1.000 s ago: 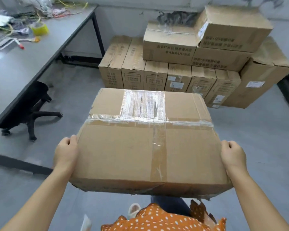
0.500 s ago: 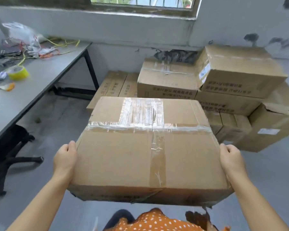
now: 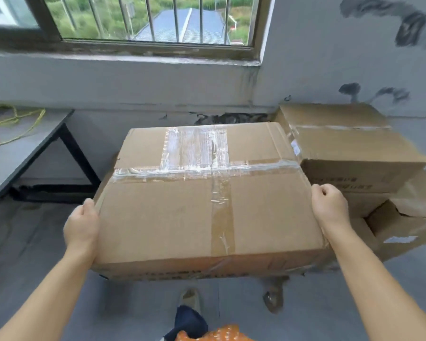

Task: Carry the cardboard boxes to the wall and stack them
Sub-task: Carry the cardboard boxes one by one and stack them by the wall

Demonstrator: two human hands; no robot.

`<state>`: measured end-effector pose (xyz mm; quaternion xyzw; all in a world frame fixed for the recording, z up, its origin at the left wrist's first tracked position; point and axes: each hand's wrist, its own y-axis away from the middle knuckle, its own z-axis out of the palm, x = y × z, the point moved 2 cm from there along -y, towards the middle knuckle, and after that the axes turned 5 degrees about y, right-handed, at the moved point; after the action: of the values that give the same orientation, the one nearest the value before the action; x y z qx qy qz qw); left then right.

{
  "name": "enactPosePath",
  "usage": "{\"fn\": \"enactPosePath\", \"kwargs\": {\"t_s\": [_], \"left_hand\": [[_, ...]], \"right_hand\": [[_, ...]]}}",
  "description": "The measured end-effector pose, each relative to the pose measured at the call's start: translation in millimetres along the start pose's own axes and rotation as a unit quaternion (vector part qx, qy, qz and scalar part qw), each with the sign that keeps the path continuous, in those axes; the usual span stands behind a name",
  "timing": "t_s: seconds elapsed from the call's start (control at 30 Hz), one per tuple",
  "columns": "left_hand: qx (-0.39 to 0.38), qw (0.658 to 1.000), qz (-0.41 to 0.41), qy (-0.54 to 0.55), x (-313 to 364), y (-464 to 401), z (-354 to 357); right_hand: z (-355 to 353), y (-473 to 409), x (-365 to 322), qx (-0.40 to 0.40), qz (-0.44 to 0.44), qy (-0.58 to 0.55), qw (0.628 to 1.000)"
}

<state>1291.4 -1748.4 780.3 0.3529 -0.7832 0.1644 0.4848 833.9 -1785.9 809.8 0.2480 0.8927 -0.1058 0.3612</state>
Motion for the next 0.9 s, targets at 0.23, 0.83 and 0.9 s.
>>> {"fn": "enactPosePath", "kwargs": {"t_s": [0.23,0.83,0.9], "left_hand": [[-0.026,0.997,0.048,-0.046,101,-125,104],[0.006,0.997,0.005,-0.074,119,-199,294],[0.000,0.996,0.005,-0.084,118,-200,296]], "right_hand": [[40,-155,-60,-0.034,-0.006,0.068,0.997],[130,-349,-31,-0.166,0.016,0.208,0.964],[134,-348,-28,-0.152,0.011,0.211,0.966]]}}
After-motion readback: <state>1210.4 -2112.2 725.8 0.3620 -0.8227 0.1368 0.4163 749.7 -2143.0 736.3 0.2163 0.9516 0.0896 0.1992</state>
